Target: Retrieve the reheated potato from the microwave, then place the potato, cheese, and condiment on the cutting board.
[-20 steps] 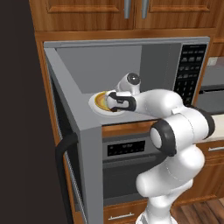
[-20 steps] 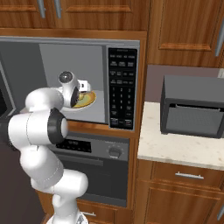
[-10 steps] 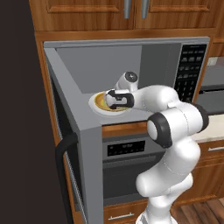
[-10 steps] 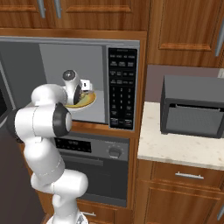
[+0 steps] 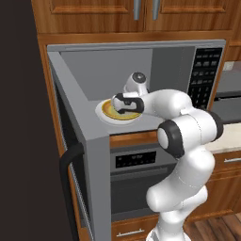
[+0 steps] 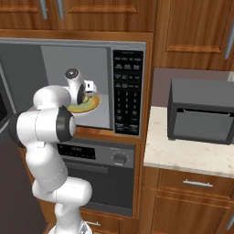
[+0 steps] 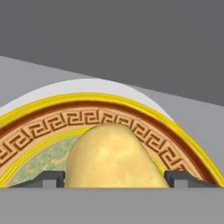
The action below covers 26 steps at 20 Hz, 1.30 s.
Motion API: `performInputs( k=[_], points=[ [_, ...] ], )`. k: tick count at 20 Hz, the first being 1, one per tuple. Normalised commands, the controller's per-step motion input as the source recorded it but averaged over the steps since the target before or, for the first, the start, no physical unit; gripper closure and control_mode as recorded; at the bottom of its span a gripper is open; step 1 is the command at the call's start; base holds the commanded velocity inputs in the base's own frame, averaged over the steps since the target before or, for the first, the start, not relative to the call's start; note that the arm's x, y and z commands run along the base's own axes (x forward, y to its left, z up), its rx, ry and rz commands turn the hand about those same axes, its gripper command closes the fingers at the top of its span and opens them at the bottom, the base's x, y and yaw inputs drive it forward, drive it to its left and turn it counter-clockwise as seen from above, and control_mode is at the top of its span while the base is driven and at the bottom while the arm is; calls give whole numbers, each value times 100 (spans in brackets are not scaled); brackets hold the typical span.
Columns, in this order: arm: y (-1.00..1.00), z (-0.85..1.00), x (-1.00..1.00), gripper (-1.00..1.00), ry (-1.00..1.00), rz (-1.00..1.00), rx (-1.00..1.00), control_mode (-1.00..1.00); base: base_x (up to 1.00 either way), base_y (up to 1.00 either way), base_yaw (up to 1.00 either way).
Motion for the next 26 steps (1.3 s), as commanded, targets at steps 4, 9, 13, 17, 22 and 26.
performInputs(
  k=[4, 9, 13, 17, 22, 26],
  points=[
    [10, -31, -7, 100, 9, 0, -1, -100, 0, 0, 0],
    [9, -17, -28, 100, -3, 0, 1, -100, 0, 0, 0],
    [3, -1, -46, 100, -22, 0, 6, -100, 0, 0, 0],
    [0, 5, -43, 100, -17, 0, 7, -100, 0, 0, 0],
    [-15, 60, -44, 100, 1, 0, 9, -100, 0, 0, 0],
    [-15, 32, -65, 100, 0, 0, 8, -100, 0, 0, 0]
  ],
)
